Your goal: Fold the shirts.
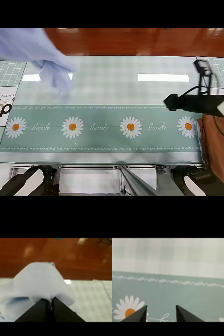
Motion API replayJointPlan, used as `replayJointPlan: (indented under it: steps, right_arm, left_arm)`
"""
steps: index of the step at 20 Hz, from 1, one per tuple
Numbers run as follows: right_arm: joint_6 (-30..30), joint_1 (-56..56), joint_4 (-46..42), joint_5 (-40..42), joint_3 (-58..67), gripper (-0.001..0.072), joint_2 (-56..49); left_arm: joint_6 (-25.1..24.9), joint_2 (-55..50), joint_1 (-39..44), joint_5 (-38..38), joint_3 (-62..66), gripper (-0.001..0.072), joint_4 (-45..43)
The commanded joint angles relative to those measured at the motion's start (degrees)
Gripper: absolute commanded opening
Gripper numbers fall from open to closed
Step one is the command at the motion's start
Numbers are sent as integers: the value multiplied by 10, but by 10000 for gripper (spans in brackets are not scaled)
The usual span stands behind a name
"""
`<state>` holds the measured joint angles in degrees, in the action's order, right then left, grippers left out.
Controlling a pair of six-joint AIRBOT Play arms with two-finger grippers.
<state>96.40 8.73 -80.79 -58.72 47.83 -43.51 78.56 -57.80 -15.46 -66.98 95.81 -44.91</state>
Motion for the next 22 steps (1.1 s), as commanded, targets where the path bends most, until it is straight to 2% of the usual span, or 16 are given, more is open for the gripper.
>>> replayJointPlan:
  steps: [1, 6, 14, 17, 22]
  right_arm:
    - [28, 0, -64, -5, 15, 411, 68]
    - [41, 0, -68, -18, 15, 411, 131]
    - [54, 0, -68, -29, 15, 411, 140]
    - [57, 0, -68, -29, 15, 411, 140]
    - [60, 0, -69, -31, 14, 411, 140]
  left_arm:
    - [17, 9, 77, 3, 129, 20, 4]
    - [17, 15, 166, -6, 162, 20, 4]
    - [17, 16, 342, -6, 148, 20, -40]
    - [17, 38, 400, -6, 69, 20, -49]
    - [17, 123, 379, 4, -195, 21, -110]
